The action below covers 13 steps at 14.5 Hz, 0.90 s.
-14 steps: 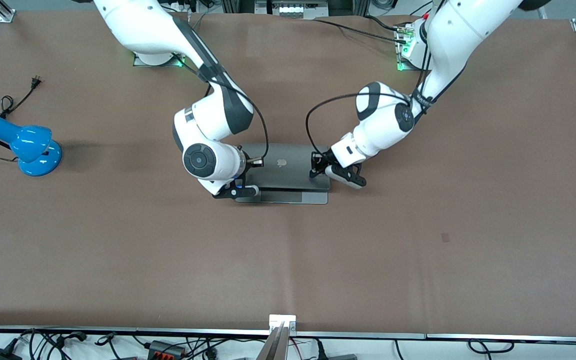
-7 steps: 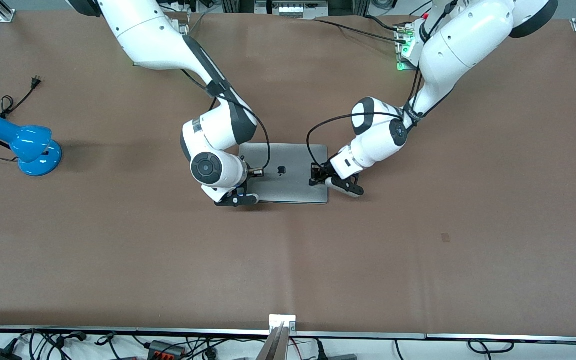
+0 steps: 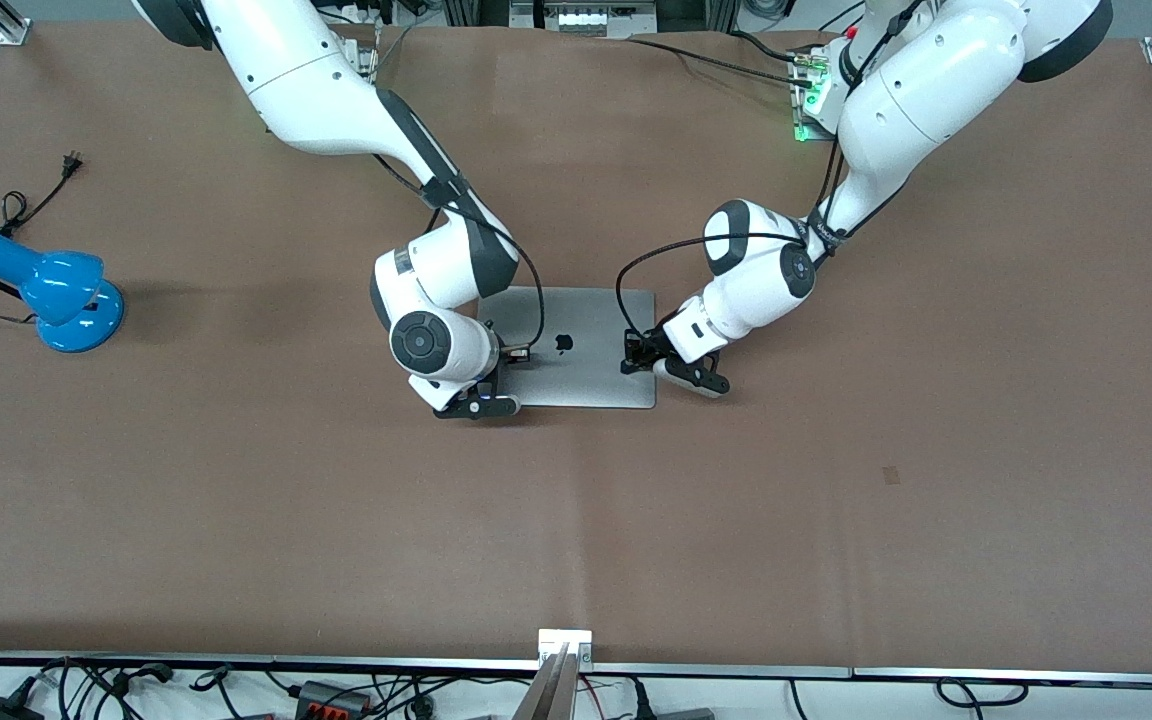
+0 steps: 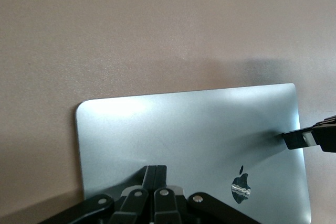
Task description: Close laptop with both arms from behind
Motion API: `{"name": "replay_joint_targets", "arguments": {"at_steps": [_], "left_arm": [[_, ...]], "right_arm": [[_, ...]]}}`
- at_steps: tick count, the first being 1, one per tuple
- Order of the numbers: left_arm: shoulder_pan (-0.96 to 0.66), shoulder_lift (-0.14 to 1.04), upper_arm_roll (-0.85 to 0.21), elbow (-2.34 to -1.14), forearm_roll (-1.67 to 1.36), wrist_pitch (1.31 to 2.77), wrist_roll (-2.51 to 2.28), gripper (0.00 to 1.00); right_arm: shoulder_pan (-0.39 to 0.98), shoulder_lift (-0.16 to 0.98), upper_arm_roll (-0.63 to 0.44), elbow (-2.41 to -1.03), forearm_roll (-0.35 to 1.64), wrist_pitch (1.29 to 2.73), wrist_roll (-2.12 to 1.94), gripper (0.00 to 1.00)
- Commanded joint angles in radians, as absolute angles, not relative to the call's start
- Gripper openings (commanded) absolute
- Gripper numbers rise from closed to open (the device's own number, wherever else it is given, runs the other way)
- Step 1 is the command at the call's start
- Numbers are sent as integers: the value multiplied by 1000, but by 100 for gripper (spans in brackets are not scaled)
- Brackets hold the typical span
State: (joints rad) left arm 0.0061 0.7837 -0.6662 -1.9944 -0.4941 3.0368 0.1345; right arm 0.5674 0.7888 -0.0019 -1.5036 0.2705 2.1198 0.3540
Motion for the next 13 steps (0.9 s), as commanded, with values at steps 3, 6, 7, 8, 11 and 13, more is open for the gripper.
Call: {"name": "replay_joint_targets", "arguments": {"at_steps": [3,6,7,8,11,13], "left_arm": [[11,782,-644,-1982,-503,3043,153,1],[35,752,-646,-1980,-502,3033,155,1],[55,724,-649,-1977,-499,2973,155,1],[66,683,-646,-1973,-499,2898,155,1],[130,580,-643,-1935,-492,2650,156,1],[173,534,-637,-1881,-442,2454,155,1]], "right_arm": [[568,813,-2,-1480,250,2132,356,0],[566,808,-2,-1480,249,2128,356,0],[565,801,-5,-1480,245,2123,354,0],[563,792,-9,-1480,245,2122,354,0],[563,767,-31,-1480,239,2121,354,0],[565,733,-58,-1482,230,2096,351,0]]}}
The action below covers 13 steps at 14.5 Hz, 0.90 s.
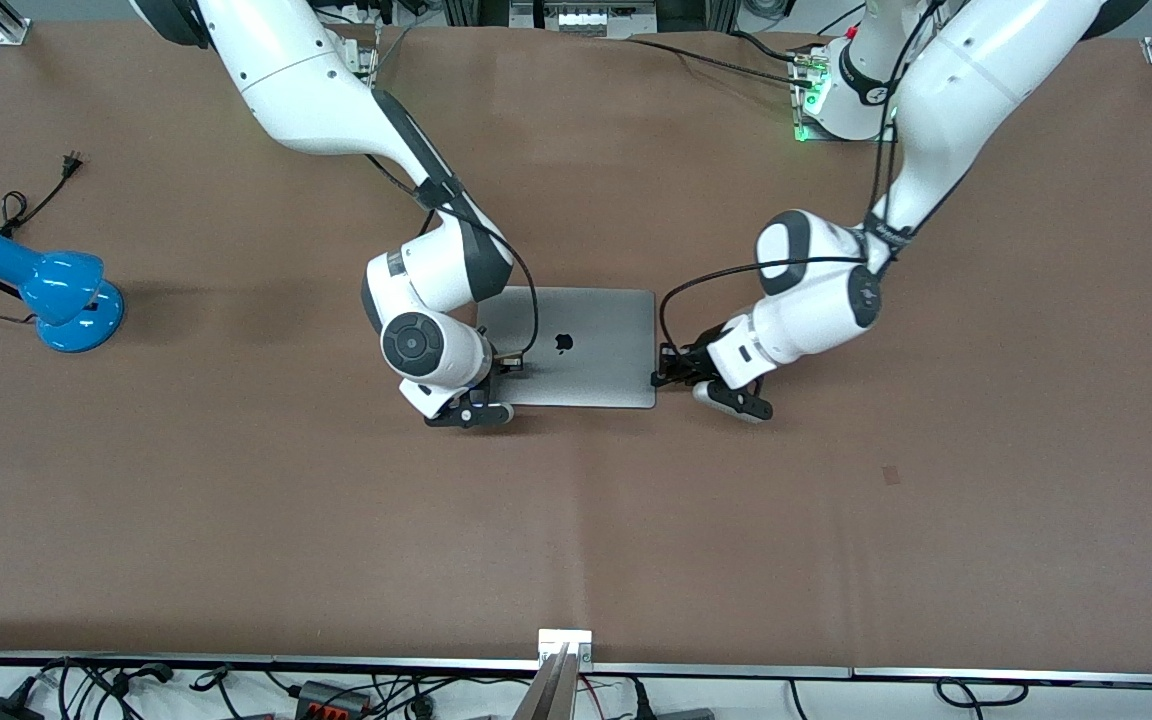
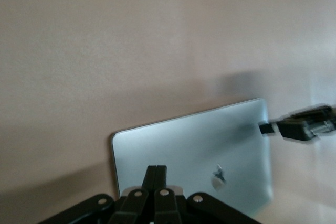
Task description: Close laptop with both arms from behind
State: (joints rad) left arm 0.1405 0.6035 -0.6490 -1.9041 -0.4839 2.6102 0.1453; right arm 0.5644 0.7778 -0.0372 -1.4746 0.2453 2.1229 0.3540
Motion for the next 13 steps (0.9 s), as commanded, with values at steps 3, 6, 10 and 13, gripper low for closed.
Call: {"name": "replay_joint_targets", "arguments": {"at_steps": [3,6,10,13], "left_arm": [[247,506,-637,-1816,-269,2242,150,1],[294,503,-638,-1705,-117,2021,150,1],[310,494,-637,-1536,58,1693,149,1],[319,492,-638,-1430,159,1522,146,9]], "right_arm": [[565,674,-107,-1482,213,2051,345,0],[563,624,-153,-1483,207,1987,322,0],[561,580,-190,-1482,207,1944,313,28],[563,540,-228,-1482,209,1944,308,100]]}}
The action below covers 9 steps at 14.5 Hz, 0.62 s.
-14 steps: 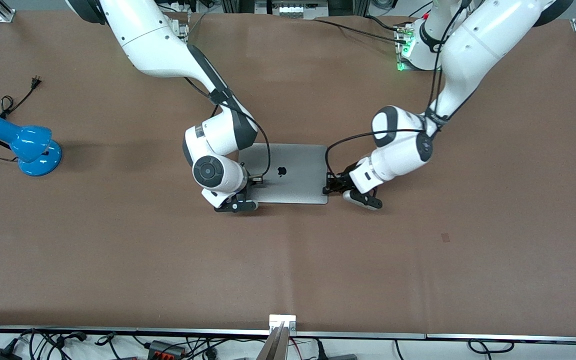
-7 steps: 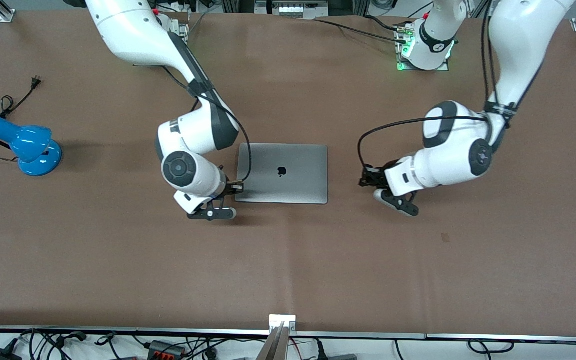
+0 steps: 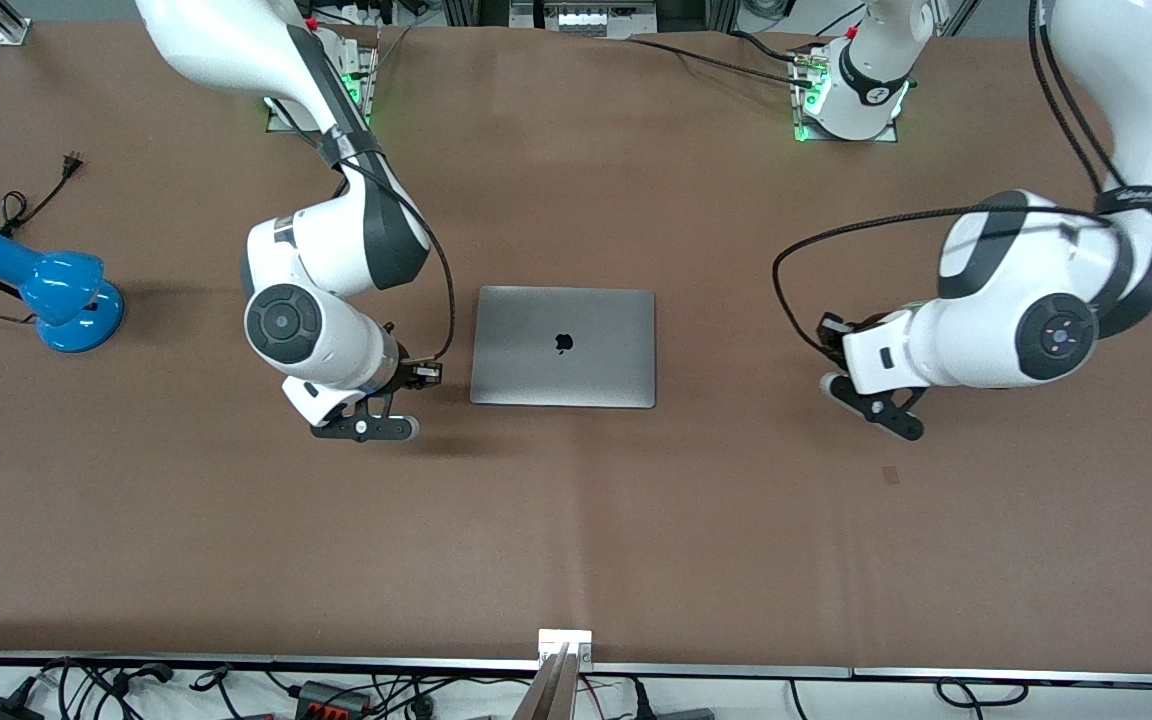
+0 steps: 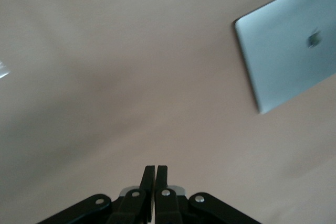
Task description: Close laptop with both arms from behind
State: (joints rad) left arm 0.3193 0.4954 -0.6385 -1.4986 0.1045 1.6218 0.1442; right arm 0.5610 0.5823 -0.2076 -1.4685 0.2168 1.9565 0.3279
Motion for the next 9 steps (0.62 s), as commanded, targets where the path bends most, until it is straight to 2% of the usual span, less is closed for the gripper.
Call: {"name": "replay_joint_targets", "arguments": {"at_steps": [1,5,9], "left_arm": [[321,491,-637,-1399,181,1464,144,23],[336,489,-638,-1273,230,1330,101,100],[344,436,-656,-1252,296,1322,60,100]], "right_arm": [[563,520,-242,-1483,209,1942,311,100],[563,442,-326,-1480,204,1927,292,100],[566,378,-423,-1480,187,1872,247,100]]}}
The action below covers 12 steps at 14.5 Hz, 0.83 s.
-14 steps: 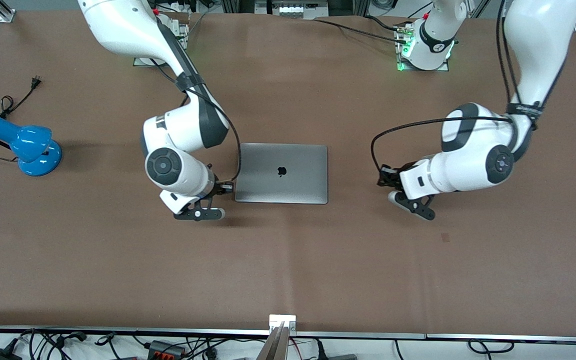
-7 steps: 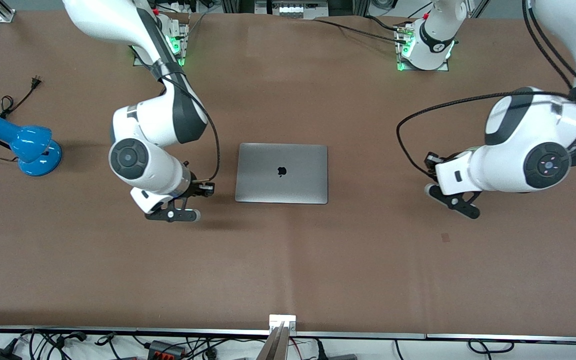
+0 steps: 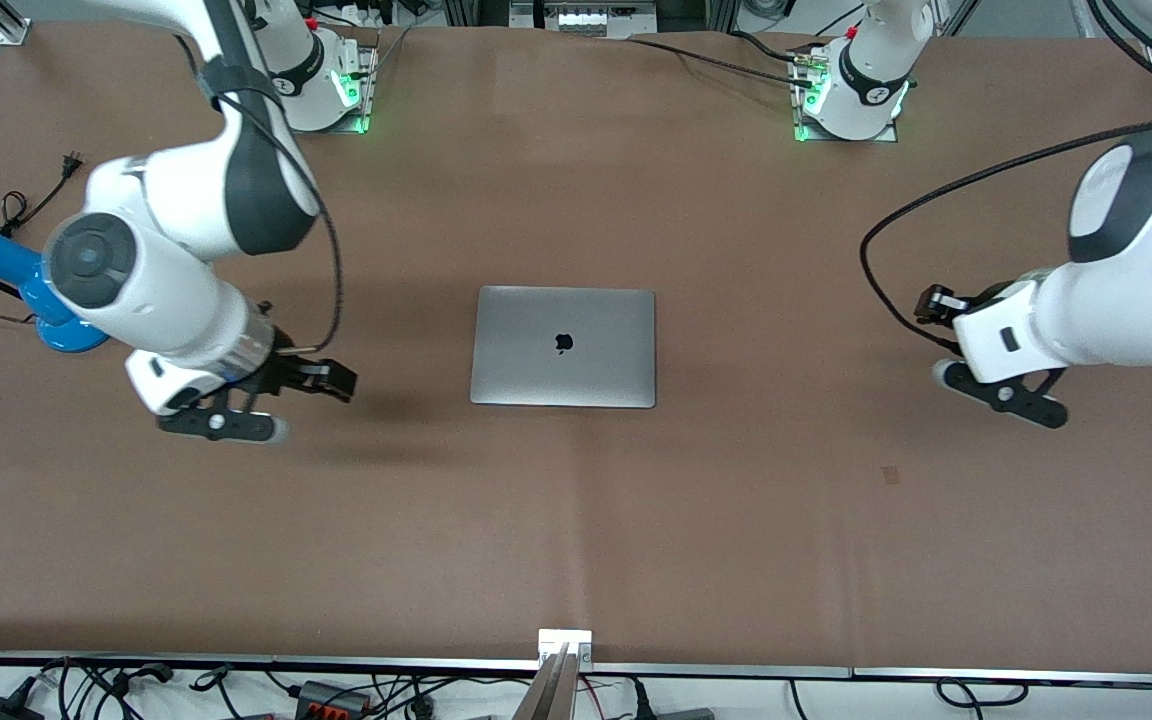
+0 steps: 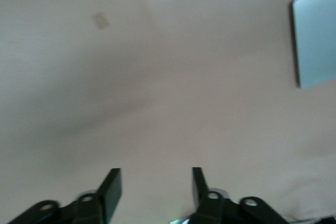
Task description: Close laptop with both arms from behind
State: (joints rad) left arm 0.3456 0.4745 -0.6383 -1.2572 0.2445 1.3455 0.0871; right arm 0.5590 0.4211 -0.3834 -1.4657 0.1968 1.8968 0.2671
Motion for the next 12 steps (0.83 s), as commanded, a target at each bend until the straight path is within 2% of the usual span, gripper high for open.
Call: {"name": "replay_joint_targets", "arguments": {"at_steps": [1,6,8,11,12], "left_arm": [[339,424,-658,-1252,301,1319,61,100],[334,379,-660,-1238,291,1276,35,100],[337,379,-657,-1218,285,1276,-35,100],[325,355,-621,-1221,272,1284,-90,100],[267,345,-533,-1224,265,1285,-113,100]], "right_arm": [[565,361,-431,-1480,187,1865,230,100],[560,336,-528,-1480,201,1812,178,100],[525,319,-512,-1444,201,1806,179,100],[309,313,-324,-1379,190,1769,176,100],[235,311,-261,-1370,189,1766,176,100]]}}
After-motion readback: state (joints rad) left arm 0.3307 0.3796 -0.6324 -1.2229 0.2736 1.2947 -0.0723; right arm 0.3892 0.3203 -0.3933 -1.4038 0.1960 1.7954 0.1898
